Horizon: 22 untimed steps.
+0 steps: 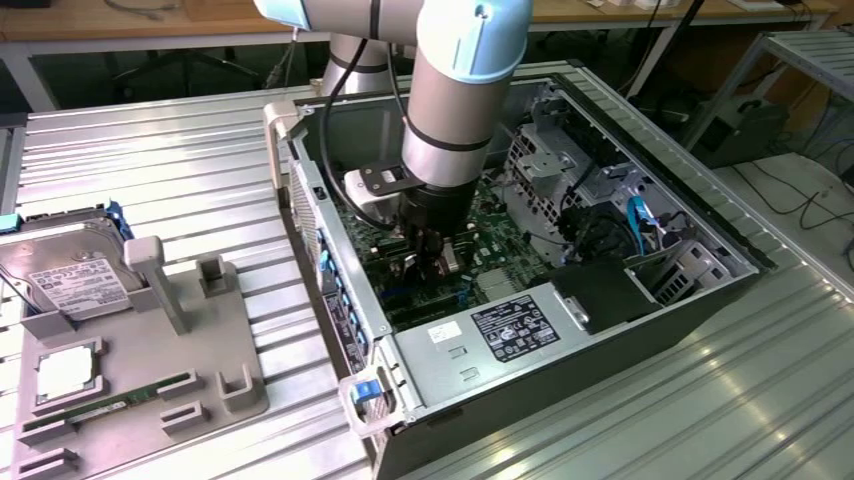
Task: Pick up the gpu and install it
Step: 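Insert the gpu into the slot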
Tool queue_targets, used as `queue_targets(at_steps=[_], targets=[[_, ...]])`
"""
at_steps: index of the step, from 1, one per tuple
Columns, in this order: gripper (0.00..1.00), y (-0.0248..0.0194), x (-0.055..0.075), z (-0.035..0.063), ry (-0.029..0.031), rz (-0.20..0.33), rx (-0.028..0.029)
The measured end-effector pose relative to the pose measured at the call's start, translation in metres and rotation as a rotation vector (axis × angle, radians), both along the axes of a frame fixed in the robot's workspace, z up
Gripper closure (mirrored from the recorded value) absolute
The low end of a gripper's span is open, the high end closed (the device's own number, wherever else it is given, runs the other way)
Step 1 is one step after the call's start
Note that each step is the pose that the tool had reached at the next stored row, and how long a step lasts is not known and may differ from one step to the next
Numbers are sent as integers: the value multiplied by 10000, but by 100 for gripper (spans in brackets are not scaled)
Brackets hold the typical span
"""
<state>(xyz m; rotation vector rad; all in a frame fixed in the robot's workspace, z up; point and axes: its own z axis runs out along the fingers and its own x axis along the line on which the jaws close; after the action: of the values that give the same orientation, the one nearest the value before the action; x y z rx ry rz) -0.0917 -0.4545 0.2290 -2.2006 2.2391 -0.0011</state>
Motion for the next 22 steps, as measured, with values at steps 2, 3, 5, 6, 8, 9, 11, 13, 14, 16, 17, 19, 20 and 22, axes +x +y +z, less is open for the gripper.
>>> queue_targets(at_steps=[2, 3, 5, 6, 8, 9, 11, 13, 14, 16, 17, 19, 20, 22], targets=[[72, 0, 0, 9, -5, 0, 4], [71, 1, -2, 15, -3, -4, 8], [71, 0, -2, 27, -4, -4, -3], [64, 1, -1, 31, -4, -2, 0], [64, 1, 0, 46, -5, 1, -3], [64, 1, 0, 54, -6, 1, -3], [64, 3, 0, 77, -10, 0, -2], [64, 6, 0, 113, -19, 0, -4], [64, 7, 0, 136, -25, 0, -6], [64, 10, 0, 192, -40, 0, -14], [64, 12, 0, 218, -46, 0, -17], [64, 14, 0, 273, -60, 0, -25], [64, 16, 0, 308, -72, 0, -31], [64, 20, 0, 365, -94, 0, -46]])
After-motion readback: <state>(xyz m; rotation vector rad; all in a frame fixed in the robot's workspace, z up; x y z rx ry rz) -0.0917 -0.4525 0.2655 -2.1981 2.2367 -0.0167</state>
